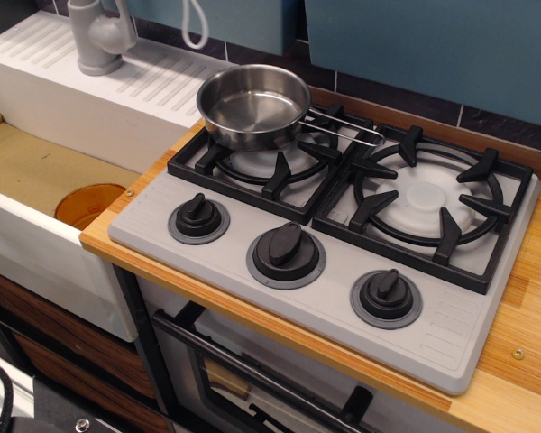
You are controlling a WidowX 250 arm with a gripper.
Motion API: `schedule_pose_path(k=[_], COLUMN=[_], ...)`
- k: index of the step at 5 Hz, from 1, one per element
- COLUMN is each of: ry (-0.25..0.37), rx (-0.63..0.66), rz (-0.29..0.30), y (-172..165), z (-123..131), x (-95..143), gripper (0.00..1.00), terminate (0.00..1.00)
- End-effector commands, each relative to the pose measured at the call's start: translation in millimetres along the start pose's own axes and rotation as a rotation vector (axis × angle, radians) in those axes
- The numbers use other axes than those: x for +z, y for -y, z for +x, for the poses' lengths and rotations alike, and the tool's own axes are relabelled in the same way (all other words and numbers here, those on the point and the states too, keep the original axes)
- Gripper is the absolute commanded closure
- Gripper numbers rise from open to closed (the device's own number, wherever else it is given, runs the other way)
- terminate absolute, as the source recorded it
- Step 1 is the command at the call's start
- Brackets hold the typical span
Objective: Put stuffedpig in pan
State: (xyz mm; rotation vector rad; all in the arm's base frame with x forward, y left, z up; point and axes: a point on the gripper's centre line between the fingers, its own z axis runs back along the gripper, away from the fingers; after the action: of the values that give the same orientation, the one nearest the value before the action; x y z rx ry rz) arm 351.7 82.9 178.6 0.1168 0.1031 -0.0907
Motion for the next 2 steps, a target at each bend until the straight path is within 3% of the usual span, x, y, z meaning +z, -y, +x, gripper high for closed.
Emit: schedule_pose_path(k=[1,2], ry=[0.1,0.122], rx=[-0.027,-0.039], rz=[-0.022,-0.043], y=[-0.2,1.7], z=[25.4,27.7], x=[-12.5,-22.4], gripper=[1.0,1.0], terminate=[0.0,0.0])
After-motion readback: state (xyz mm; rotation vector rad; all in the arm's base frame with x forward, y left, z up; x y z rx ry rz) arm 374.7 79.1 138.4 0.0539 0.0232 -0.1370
